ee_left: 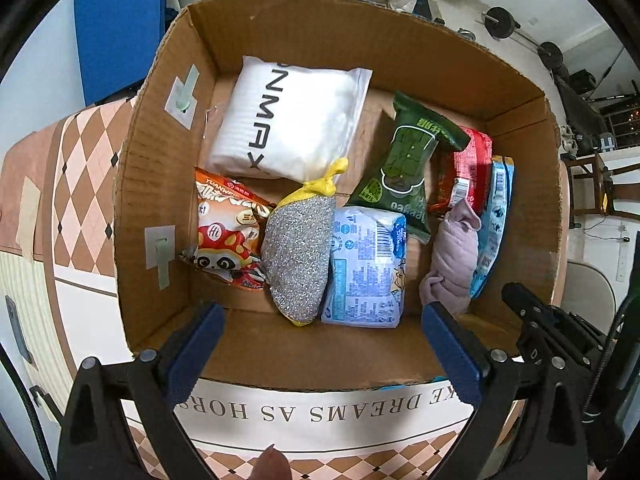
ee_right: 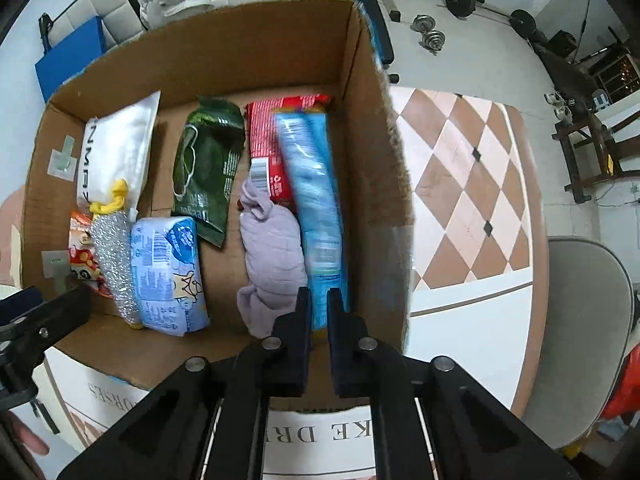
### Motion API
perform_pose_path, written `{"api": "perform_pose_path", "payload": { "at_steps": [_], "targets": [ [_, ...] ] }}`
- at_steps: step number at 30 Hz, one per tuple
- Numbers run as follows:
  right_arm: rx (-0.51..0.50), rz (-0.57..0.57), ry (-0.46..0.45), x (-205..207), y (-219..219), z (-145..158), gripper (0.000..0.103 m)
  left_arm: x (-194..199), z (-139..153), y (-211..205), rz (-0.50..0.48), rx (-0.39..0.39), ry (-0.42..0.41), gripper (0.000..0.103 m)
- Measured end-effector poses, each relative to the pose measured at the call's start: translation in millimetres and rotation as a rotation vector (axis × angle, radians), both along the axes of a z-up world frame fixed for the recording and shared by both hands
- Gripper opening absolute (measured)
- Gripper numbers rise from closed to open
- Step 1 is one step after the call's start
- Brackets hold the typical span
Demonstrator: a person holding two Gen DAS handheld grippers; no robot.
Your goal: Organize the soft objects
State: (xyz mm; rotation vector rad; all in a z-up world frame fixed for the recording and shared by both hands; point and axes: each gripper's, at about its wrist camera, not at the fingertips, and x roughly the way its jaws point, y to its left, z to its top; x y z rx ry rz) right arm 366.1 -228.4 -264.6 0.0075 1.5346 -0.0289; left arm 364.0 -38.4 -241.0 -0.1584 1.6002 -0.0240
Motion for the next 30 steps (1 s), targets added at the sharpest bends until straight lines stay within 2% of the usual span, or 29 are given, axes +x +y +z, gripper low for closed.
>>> {"api": "perform_pose_path", "payload": {
  "at_steps": [6, 7, 9, 10, 11, 13, 14, 17, 20, 24, 30],
  "targets": [
    [0.018, -0.027, 0.026, 0.9, -1.9, -9.7, 0.006, 0.5, 0.4, -0.5, -0.003, 0.015, -0.011, 0.101],
    [0.035, -0.036, 0.026, 0.8, -4.5, -9.2, 0.010, 0.5, 1.7, -0.3, -0.005, 0.020, -0.018, 0.101],
    [0.050, -0.047, 0.020, 0.1, -7.2, -5.3, 0.034, -0.3, 5.5, 0.0, -0.013, 0.038, -0.036, 0.101],
    [0.059, -0.048, 0.011, -0.4, -7.9, -1.8, 0.054, -0.4, 7.1, 0.3, -0.017, 0.043, -0.044, 0.101],
    [0.064, -0.045, 0.000, -1.1, -8.0, 2.3, 0.066, -0.8, 9.4, 0.5, -0.019, 0.048, -0.052, 0.101],
    [0.049, -0.027, -0.021, -2.5, -5.0, 11.5, 0.072, -1.1, 13.4, 1.3, -0.022, 0.059, -0.065, 0.101],
    [0.044, -0.018, -0.026, -3.1, -3.7, 14.3, 0.081, -1.4, 15.7, 2.6, -0.021, 0.062, -0.072, 0.101],
    [0.045, 0.006, -0.041, -6.4, 2.2, 27.3, 0.097, -4.5, 25.4, 5.0, -0.018, 0.069, -0.100, 0.101],
    [0.031, 0.024, -0.074, -12.6, 4.8, 43.2, 0.103, -12.4, 40.2, 9.6, -0.016, 0.078, -0.151, 0.103],
    [0.036, 0.029, -0.123, -27.5, 3.2, 68.2, 0.103, -30.0, 63.6, 15.0, -0.010, 0.044, -0.187, 0.103],
    [0.024, 0.014, -0.238, -70.7, 0.0, 127.1, 0.103, -73.9, 110.7, 20.6, 0.028, 0.071, -0.291, 0.103]
  ]
}}
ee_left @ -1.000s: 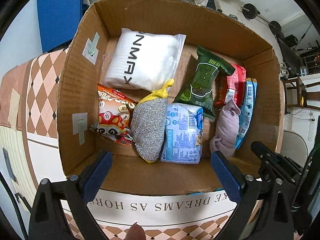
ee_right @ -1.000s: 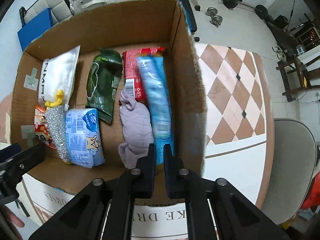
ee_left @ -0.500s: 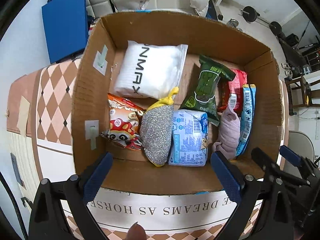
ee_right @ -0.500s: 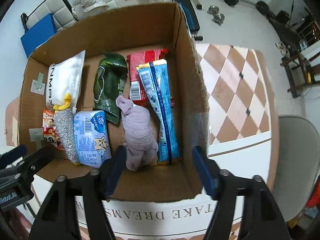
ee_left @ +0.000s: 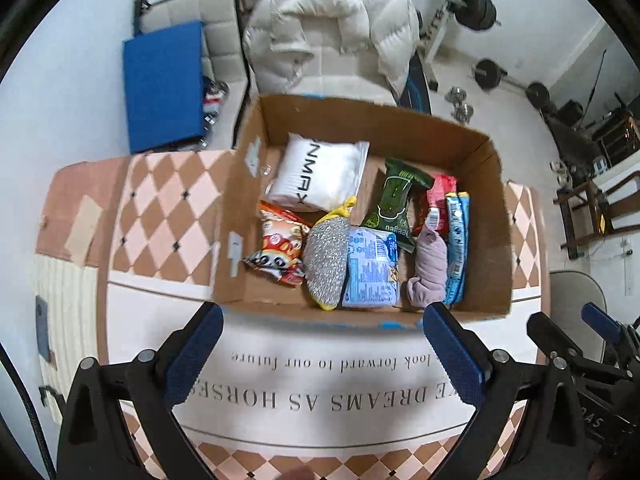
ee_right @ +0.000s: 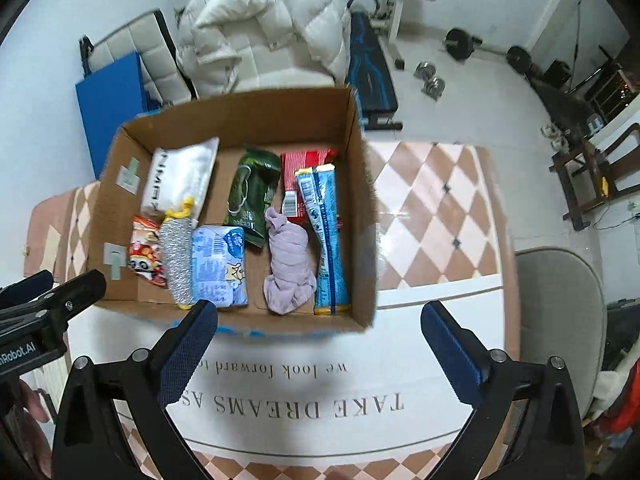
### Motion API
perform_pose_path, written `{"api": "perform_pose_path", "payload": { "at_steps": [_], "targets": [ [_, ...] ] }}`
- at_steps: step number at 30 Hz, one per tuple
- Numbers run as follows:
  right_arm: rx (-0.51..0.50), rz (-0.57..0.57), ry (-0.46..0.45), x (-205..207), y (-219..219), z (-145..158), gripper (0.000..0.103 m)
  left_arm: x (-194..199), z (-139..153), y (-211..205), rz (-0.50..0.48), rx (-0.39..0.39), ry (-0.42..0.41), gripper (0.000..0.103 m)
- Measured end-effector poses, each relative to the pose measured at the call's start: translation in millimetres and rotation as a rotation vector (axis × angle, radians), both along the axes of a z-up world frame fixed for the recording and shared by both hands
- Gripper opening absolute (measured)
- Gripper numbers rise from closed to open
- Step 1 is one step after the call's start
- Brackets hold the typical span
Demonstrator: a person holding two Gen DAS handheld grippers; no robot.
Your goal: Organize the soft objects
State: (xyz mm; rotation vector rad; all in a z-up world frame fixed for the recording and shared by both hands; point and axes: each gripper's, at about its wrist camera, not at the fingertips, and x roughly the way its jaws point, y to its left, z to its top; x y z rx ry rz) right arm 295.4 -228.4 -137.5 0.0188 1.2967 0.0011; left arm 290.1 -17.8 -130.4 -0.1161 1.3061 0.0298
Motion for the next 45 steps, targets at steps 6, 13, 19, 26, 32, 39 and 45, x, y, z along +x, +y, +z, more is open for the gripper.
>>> {"api": "perform_pose_path", "payload": {
  "at_steps": [6, 13, 19, 26, 32, 39, 45],
  "targets": [
    [-0.016, 0.009, -0.097, -46.4, -1.8, 56.4, 0.103, -47.2, 48.6, -8.0, -0.023, 0.028, -0.096, 0.103],
    [-0.024, 0.026, -0.200, -107.9, 2.0, 122.2, 0.103, -98.2, 102.1, -16.3, -0.049, 0.091, -0.211, 0.103],
    [-0.013, 0.025, -0.256, -148.7, -0.1, 161.7, 0.103, -131.7, 136.0, -20.3, -0.072, 0.106, -0.279, 0.103],
    [-0.003, 0.021, -0.286, -180.9, 0.2, 191.5, 0.103, -159.6, 165.5, -23.5, -0.092, 0.081, -0.326, 0.103],
    [-0.026, 0.022, -0.316, -201.5, 1.8, 211.0, 0.103, -175.3, 174.0, -24.6, -0.088, 0.059, -0.319, 0.103],
    [-0.028, 0.025, -0.331, -218.4, 2.4, 225.1, 0.103, -190.0, 179.7, -17.5, -0.049, 0.019, -0.307, 0.103],
    [-0.056, 0.015, -0.337, -225.5, -0.5, 228.7, 0.103, -196.2, 181.1, -18.6, -0.044, 0.026, -0.318, 0.103]
  ]
}}
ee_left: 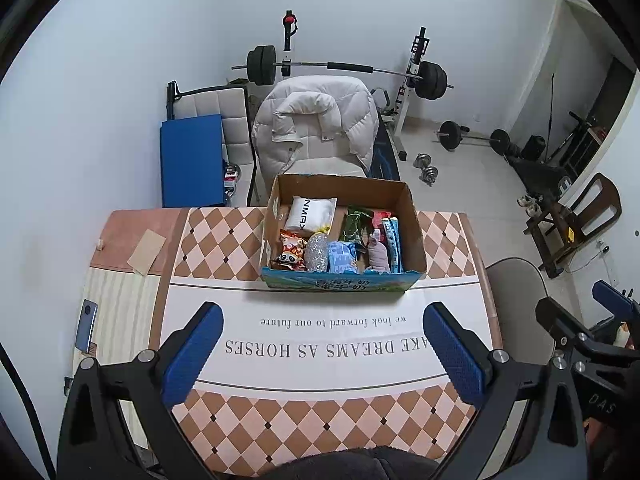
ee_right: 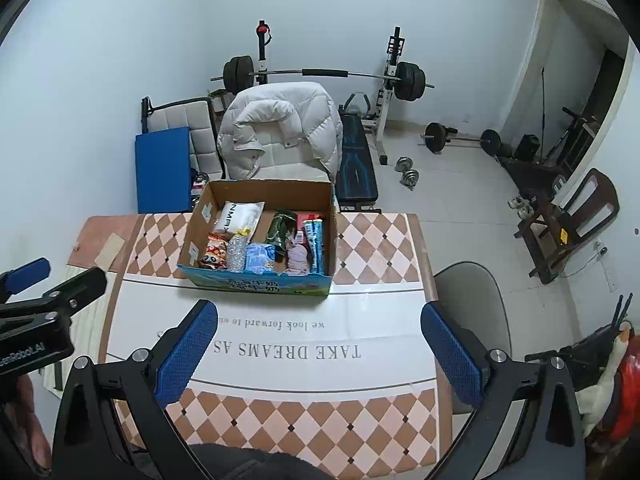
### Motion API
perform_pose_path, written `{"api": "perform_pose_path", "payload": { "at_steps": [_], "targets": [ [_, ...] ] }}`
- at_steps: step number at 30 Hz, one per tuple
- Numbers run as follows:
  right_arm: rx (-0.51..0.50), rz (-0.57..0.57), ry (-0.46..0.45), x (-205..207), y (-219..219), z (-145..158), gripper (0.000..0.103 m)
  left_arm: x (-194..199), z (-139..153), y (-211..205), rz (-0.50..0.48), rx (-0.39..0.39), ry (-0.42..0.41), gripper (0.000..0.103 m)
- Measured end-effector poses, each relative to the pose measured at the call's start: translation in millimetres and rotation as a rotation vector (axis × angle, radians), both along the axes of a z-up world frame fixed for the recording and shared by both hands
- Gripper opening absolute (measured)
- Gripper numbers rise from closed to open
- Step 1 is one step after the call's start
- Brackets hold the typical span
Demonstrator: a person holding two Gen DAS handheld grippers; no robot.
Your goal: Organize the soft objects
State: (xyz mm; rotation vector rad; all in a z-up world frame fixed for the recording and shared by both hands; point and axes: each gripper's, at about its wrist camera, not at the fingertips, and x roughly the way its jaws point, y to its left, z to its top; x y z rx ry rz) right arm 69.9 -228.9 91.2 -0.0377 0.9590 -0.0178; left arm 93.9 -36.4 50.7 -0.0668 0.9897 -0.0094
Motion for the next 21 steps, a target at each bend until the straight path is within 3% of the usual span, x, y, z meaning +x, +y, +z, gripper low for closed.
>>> {"api": "perform_pose_path", "payload": {
  "at_steps": [7, 21],
  "targets": [
    [-0.033, -0.022, -0.038, 9.6, -2.6, 1.3, 0.103, 7.2, -0.2, -3.4, 0.001, 0.050, -0.030, 0.103],
    [-0.045, -0.033, -0.076, 30.0, -3.1, 9.4, 0.103, 25.6, 4.1, -1.6, 0.001, 0.046, -0.056, 0.103]
  ]
}}
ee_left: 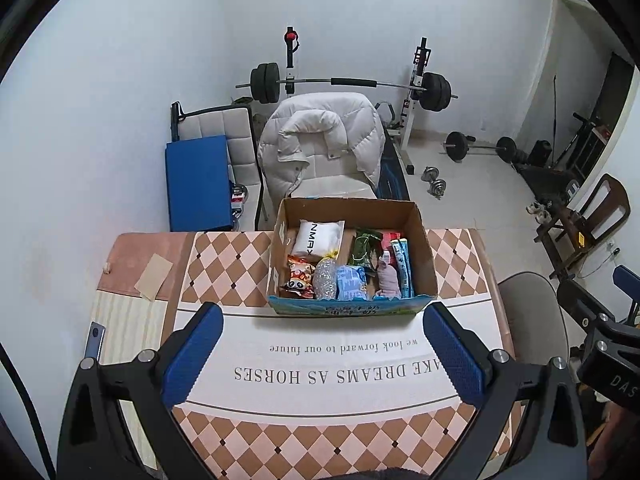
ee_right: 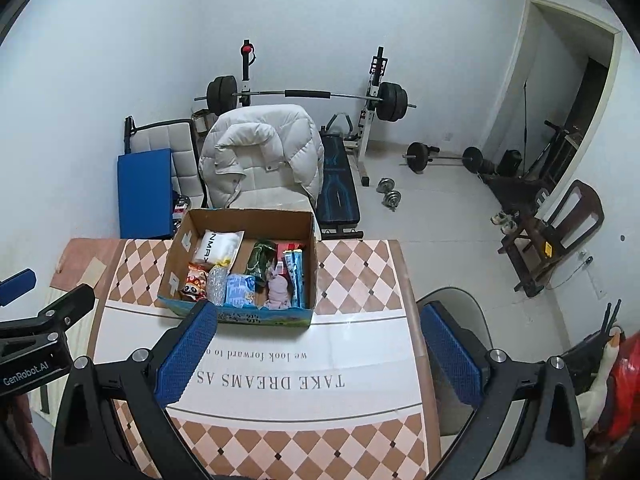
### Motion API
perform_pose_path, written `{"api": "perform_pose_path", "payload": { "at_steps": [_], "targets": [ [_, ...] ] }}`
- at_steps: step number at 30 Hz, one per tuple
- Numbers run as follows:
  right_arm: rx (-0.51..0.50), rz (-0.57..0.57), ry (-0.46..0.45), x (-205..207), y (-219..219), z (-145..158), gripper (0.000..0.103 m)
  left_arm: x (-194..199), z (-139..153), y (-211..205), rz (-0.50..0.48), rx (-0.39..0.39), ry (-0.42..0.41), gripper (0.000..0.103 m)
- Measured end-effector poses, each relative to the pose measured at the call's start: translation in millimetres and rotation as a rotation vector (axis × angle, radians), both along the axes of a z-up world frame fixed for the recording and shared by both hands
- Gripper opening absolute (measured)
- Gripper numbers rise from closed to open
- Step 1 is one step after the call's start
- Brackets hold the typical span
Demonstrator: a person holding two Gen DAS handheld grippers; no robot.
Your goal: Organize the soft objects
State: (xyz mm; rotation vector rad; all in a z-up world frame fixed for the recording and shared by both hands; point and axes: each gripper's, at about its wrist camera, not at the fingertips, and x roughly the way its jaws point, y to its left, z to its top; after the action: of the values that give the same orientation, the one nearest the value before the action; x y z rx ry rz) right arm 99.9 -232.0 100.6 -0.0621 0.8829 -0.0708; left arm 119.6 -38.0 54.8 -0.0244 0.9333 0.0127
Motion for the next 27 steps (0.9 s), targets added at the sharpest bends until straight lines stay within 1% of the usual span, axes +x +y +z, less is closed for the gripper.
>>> {"api": "perform_pose_path", "payload": {
  "at_steps": [27],
  "targets": [
    [0.015, -0.002, -0.013, 3.5, 1.2, 8.4, 0.103, 1.8, 2.1, -2.3, -0.007, -0.003, 0.001, 0.103]
  ]
}}
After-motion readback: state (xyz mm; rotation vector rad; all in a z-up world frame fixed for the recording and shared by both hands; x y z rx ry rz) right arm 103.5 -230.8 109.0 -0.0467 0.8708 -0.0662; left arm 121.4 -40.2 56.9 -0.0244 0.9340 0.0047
